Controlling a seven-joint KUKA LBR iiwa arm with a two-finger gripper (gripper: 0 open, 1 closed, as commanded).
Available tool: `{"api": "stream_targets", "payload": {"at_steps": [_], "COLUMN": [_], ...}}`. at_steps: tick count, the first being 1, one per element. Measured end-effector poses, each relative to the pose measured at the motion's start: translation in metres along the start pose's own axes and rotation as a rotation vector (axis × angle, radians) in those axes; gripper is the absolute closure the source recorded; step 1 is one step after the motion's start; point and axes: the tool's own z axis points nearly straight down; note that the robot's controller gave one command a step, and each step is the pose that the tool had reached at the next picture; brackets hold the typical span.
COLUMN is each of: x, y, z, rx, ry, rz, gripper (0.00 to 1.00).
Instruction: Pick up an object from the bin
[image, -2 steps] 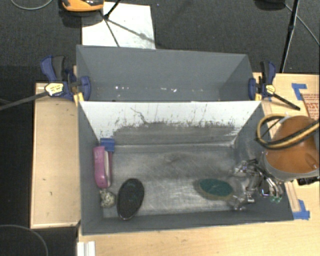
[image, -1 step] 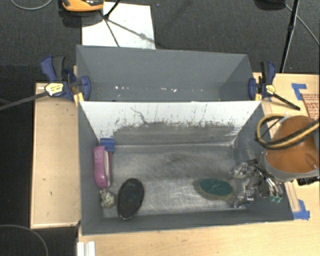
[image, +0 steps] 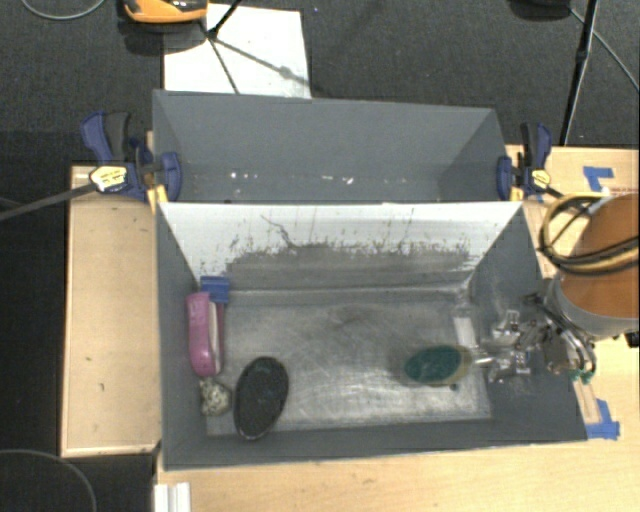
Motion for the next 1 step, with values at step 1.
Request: {"api": "stream_targets", "payload": {"at_steps": [1], "x": [-0.0017], "y": [-0.0002], "z": [-0.0301], "rx": [0.000], "ry": [0.003], "rz": [0.001], "gripper": [1.00]}}
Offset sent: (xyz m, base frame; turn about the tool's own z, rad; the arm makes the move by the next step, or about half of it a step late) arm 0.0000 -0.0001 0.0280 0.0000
